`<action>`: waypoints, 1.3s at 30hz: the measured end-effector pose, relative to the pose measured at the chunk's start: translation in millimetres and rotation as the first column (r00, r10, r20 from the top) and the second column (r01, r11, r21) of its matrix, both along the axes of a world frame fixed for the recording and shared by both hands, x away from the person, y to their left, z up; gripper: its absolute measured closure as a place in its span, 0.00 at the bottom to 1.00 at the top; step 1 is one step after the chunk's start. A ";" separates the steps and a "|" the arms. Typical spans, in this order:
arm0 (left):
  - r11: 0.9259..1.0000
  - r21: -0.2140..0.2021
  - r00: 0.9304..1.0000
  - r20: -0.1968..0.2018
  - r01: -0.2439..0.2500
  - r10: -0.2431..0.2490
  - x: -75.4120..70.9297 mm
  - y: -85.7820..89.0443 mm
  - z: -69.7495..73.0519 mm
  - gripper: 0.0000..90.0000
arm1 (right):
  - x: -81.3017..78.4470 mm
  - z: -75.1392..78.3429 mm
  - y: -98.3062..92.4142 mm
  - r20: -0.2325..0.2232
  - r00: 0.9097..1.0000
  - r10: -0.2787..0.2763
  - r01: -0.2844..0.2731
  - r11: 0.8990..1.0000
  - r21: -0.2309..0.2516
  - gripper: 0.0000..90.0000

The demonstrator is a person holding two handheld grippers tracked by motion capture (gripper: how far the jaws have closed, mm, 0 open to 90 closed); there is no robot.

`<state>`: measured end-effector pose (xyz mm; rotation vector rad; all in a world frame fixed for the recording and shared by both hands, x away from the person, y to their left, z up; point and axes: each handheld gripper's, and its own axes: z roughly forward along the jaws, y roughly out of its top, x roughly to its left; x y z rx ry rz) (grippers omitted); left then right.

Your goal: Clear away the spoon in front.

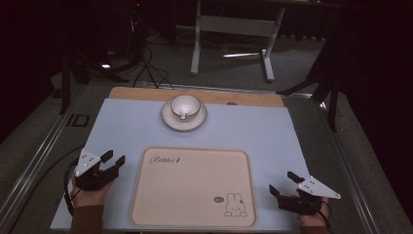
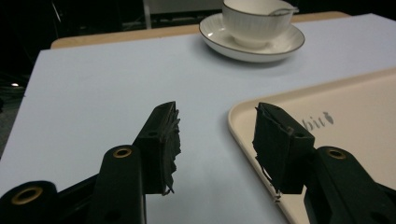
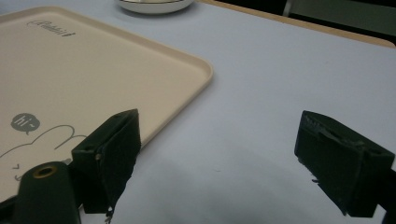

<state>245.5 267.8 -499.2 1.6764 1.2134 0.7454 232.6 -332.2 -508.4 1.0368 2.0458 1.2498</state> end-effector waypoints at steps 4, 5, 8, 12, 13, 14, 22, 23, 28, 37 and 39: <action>1.000 -0.001 1.000 -0.023 -0.010 0.010 1.7 -2.9 -0.8 0.51 | 0.2 -0.1 1.0 0.002 1.000 0.000 0.000 1.000 -0.005 0.16; 1.000 0.000 1.000 -0.023 -0.013 0.013 1.7 -4.1 -0.8 0.51 | 0.1 0.0 1.2 0.002 1.000 0.000 0.000 1.000 -0.009 0.16; 1.000 -0.002 1.000 -0.028 -0.011 0.011 2.3 -6.2 -0.4 0.50 | -0.9 0.1 0.8 0.003 1.000 0.002 -0.002 1.000 -0.015 0.16; 1.000 -0.013 0.999 -0.039 -0.003 0.003 3.1 -7.0 0.5 0.50 | -2.1 -0.1 0.6 0.007 1.000 0.001 -0.001 1.000 -0.018 0.16; 1.000 -0.014 0.999 -0.038 -0.003 0.002 2.9 -6.9 0.8 0.50 | -2.2 -0.2 0.4 0.006 1.000 0.000 0.000 1.000 -0.018 0.16; 1.000 -0.014 0.999 -0.037 -0.001 0.001 2.9 -6.9 1.3 0.50 | -2.1 -0.3 0.0 0.006 1.000 0.001 -0.001 1.000 -0.017 0.16; 1.000 -0.015 1.000 0.012 0.004 -0.004 2.3 -7.3 17.3 0.53 | -0.3 -1.9 1.1 -0.007 1.000 0.012 -0.012 1.000 -0.011 0.16; 1.000 -0.005 1.000 0.020 0.002 -0.001 2.3 -7.9 19.3 0.53 | -0.3 -1.7 1.3 -0.007 1.000 0.012 -0.012 1.000 -0.012 0.16; 1.000 0.020 0.999 0.033 -0.002 0.001 3.9 -9.8 25.2 0.53 | 0.9 -1.8 0.8 -0.006 1.000 0.012 -0.012 1.000 -0.009 0.16; 1.000 0.020 0.999 0.035 -0.005 0.004 13.5 -16.8 34.5 0.51 | 1.5 -1.9 0.7 -0.003 1.000 0.008 -0.008 1.000 -0.012 0.16; 1.000 0.022 0.999 0.037 0.000 -0.001 16.1 -18.3 38.1 0.50 | 1.6 -1.9 0.6 -0.004 1.000 0.007 -0.007 1.000 -0.011 0.16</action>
